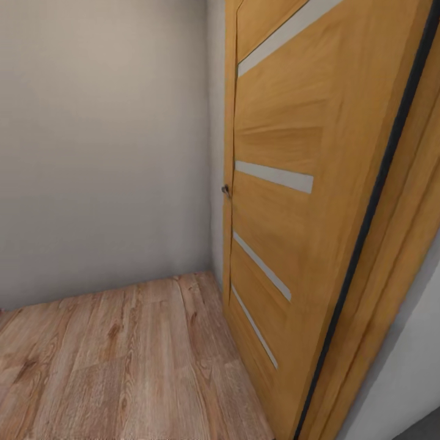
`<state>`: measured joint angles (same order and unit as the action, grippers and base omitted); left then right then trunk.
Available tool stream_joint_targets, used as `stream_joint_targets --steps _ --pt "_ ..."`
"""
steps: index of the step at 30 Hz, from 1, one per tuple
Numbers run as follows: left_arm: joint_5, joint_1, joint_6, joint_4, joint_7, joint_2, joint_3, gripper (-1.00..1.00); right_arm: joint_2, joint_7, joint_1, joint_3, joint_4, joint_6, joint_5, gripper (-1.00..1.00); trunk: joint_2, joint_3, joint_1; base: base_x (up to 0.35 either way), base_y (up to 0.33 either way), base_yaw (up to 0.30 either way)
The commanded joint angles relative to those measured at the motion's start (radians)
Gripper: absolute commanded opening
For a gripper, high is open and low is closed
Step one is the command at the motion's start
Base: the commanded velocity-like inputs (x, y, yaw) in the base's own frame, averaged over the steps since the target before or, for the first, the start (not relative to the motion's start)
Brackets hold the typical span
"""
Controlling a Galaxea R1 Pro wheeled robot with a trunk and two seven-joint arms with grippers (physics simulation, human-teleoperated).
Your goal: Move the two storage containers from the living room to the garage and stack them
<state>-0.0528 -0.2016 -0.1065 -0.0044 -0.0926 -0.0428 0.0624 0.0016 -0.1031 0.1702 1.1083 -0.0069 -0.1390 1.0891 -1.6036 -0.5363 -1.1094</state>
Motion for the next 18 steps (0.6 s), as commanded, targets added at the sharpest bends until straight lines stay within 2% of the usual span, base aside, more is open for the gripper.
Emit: stream_joint_targets --steps 1,5,8,18 --pt "-0.005 -0.001 -0.003 0.001 -0.003 -0.001 0.007 1.0 0.0 -0.004 0.0 0.008 -0.001 -0.002 0.008 1.0 -0.001 -0.001 0.0 0.0 0.0 0.262" --pt "-0.005 -0.001 -0.002 0.001 -0.004 -0.002 0.007 1.0 0.0 -0.004 0.0 0.008 -0.001 -0.002 0.008 1.0 -0.001 -0.003 0.0 0.0 0.0 0.265" --pt "-0.005 -0.001 -0.002 0.001 -0.003 -0.001 0.007 1.0 0.0 -0.004 0.0 0.008 -0.001 -0.001 0.008 1.0 -0.001 -0.003 0.0 0.087 0.0 0.11" --pt "-0.005 -0.001 -0.001 0.001 -0.002 0.0 0.007 1.0 0.0 -0.004 0.0 0.007 -0.001 -0.001 0.009 1.0 -0.001 -0.003 0.0 0.286 0.0 0.012"
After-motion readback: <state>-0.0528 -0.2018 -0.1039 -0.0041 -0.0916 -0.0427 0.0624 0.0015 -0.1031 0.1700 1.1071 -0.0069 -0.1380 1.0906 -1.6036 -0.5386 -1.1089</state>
